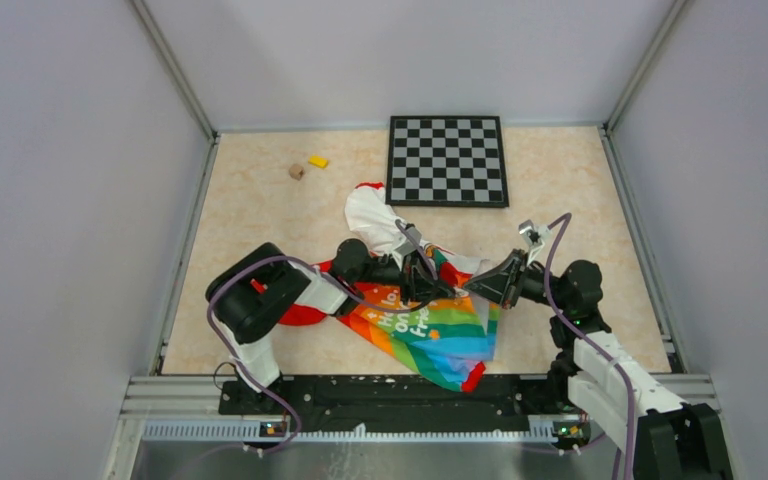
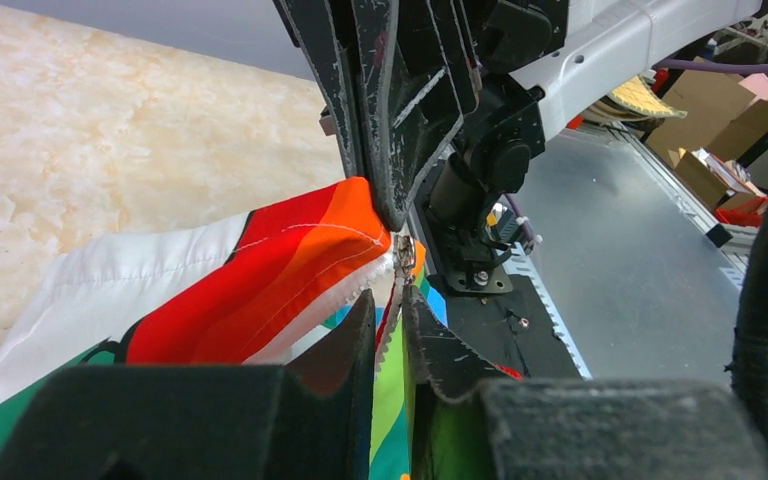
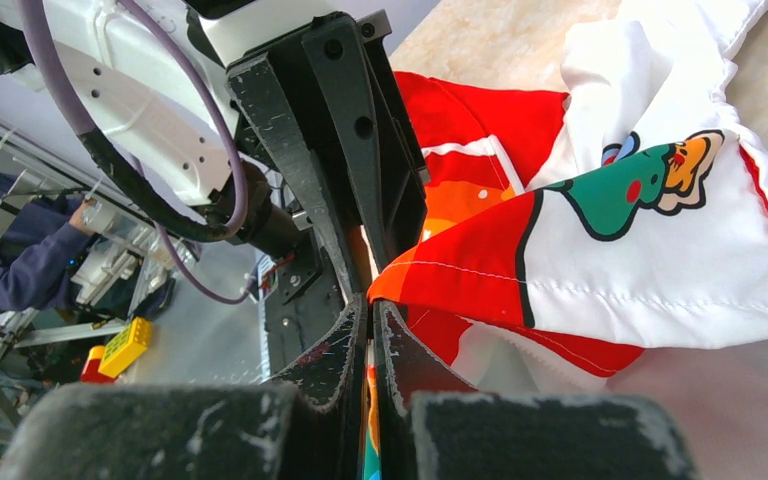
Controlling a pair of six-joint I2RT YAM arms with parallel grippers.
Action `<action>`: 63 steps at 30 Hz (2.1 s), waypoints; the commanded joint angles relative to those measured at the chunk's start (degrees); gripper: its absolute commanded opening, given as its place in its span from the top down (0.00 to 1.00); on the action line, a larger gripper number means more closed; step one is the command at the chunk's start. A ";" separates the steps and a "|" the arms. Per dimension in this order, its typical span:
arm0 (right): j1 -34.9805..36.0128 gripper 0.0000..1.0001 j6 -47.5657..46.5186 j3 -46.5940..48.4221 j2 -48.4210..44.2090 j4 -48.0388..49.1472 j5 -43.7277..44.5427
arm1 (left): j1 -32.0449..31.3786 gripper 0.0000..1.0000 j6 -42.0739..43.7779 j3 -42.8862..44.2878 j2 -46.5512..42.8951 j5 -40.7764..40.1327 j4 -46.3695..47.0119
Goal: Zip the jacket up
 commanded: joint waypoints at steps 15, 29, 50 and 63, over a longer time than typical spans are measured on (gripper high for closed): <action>1.17 1.00 -2.10 1.42 0.19 0.80 -0.31 | -1.86 1.00 2.16 8.13 -1.52 -3.26 -7.40; 1.37 0.81 -10.09 7.42 -4.75 -21.38 9.71 | -2.14 1.00 -3.01 4.03 -1.81 -5.62 -3.03; 0.53 0.44 -4.30 5.46 -22.08 -40.73 20.79 | -0.57 1.00 -8.77 5.97 4.58 -4.29 0.95; 0.53 0.76 -9.79 4.41 -20.61 -41.61 13.69 | 0.06 1.00 -9.39 6.91 4.50 -4.23 0.43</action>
